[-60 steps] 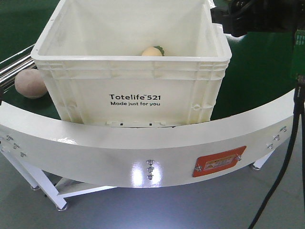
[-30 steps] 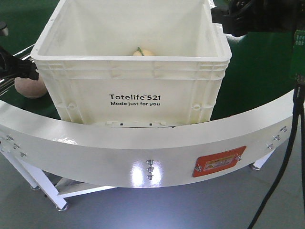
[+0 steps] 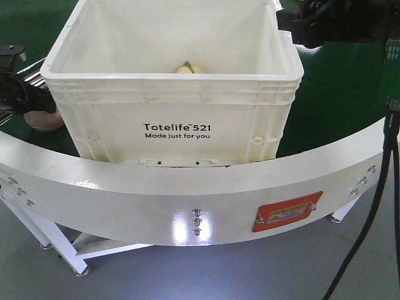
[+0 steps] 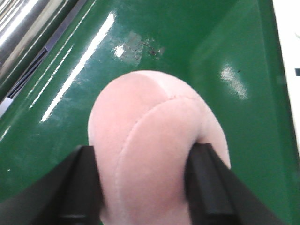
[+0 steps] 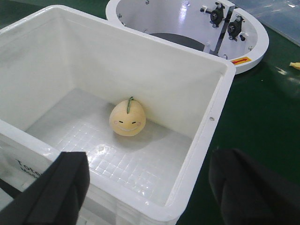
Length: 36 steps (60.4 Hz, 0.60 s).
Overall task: Place moving items into box and shelve
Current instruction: 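Grasp the pink plush ball with the left gripper and lift it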
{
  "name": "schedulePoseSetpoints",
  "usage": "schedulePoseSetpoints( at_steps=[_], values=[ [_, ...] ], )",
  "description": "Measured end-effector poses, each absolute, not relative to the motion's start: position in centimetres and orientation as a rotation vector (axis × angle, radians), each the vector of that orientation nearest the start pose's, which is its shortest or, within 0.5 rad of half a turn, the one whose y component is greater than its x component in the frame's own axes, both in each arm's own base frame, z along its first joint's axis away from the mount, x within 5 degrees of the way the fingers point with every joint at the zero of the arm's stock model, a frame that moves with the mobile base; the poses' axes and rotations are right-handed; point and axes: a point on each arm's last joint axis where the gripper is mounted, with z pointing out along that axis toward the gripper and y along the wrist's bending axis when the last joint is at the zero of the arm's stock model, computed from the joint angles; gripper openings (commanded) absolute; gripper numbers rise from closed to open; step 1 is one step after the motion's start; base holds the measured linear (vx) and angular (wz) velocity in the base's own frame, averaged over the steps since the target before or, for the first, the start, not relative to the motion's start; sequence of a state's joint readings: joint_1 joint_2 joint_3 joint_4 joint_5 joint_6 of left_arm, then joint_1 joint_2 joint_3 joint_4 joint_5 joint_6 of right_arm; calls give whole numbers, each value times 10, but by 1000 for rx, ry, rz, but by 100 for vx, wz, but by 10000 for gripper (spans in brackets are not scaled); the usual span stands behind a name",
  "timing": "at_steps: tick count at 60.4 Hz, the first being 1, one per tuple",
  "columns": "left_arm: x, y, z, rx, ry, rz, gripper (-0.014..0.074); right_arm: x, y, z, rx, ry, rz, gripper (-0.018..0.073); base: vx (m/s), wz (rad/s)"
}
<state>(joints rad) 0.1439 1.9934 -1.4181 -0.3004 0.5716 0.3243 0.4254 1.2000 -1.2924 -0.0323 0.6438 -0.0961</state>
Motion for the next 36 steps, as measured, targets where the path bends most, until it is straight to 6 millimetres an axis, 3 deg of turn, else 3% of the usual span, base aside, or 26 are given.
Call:
schedulePoseSetpoints(
  at_steps=[8, 14, 29, 36],
  values=[
    [423, 46, 200, -30, 2578, -129, 304, 236, 105, 426, -539, 1966, 171, 573, 0, 0],
    [416, 46, 223, -3, 2541, -106, 295, 236, 105, 426, -539, 1966, 171, 573, 0, 0],
    [384, 42, 316, 18, 2297, -49, 296, 236, 105, 426, -539, 1966, 171, 573, 0, 0],
    [363, 30, 358, 36, 2173, -69, 296, 236, 105, 426, -539, 1966, 171, 573, 0, 0]
  ],
)
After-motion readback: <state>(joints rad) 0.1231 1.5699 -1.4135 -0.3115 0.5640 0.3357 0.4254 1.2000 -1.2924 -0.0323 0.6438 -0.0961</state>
